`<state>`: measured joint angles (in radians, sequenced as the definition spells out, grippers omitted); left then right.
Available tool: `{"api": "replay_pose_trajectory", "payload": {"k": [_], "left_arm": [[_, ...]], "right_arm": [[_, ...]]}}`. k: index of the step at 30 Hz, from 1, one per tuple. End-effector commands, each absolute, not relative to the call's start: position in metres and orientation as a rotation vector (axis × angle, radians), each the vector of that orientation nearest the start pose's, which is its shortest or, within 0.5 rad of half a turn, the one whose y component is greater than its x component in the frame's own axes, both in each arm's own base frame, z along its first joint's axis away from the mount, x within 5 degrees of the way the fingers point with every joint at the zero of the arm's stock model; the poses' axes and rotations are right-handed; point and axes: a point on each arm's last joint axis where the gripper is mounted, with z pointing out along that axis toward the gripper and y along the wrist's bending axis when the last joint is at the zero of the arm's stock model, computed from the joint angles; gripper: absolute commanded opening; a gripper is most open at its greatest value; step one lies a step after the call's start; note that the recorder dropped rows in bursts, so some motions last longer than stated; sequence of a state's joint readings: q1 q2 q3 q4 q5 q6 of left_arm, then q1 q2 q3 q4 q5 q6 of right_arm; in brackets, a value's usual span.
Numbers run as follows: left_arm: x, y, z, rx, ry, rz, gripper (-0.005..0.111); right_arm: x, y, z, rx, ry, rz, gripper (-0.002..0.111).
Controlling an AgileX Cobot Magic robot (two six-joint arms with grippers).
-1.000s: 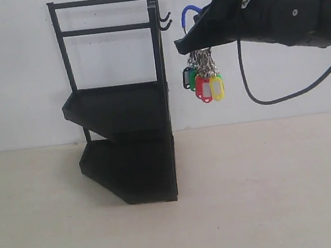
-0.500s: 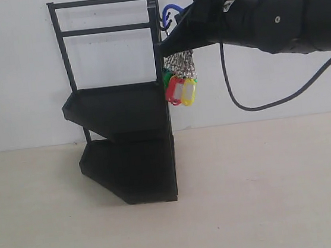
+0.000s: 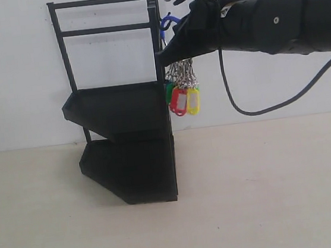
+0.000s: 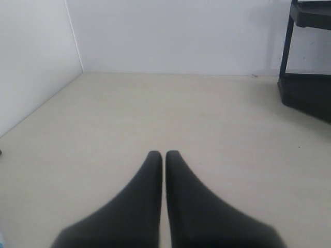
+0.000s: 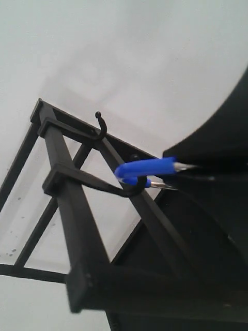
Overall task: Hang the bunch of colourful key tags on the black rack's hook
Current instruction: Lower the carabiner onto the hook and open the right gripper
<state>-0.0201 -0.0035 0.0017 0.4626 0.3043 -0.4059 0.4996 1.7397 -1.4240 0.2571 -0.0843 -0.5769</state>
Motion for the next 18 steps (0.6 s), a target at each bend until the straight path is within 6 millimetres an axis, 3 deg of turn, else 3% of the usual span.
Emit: {"api": "replay_pose_trajectory", "payload": {"k": [1,8,16,18], "left_arm": [[0.0545,0.0107,0.1893,-0.047,1.748,0.123,0.004],[0.0545,0.0107,0.1893,-0.047,1.748,0.123,0.004],[0.0545,0.0107,0.1893,-0.047,1.748,0.123,0.004],[0.0545,0.0107,0.1893,-0.047,1.748,0.123,0.004]], "right_arm": [[0.3737,0.2017,0.3524,-0.678,1.559,0.101,0.000],[0.3737,0.2017,0.3522,-0.686,1.557,0.094,0.004],[0.3737,0.2017,0.3522,-0.694,1.553,0.087,0.061],[0.3737,0.2017,0.3522,-0.690,1.555,0.090,0.062]]}}
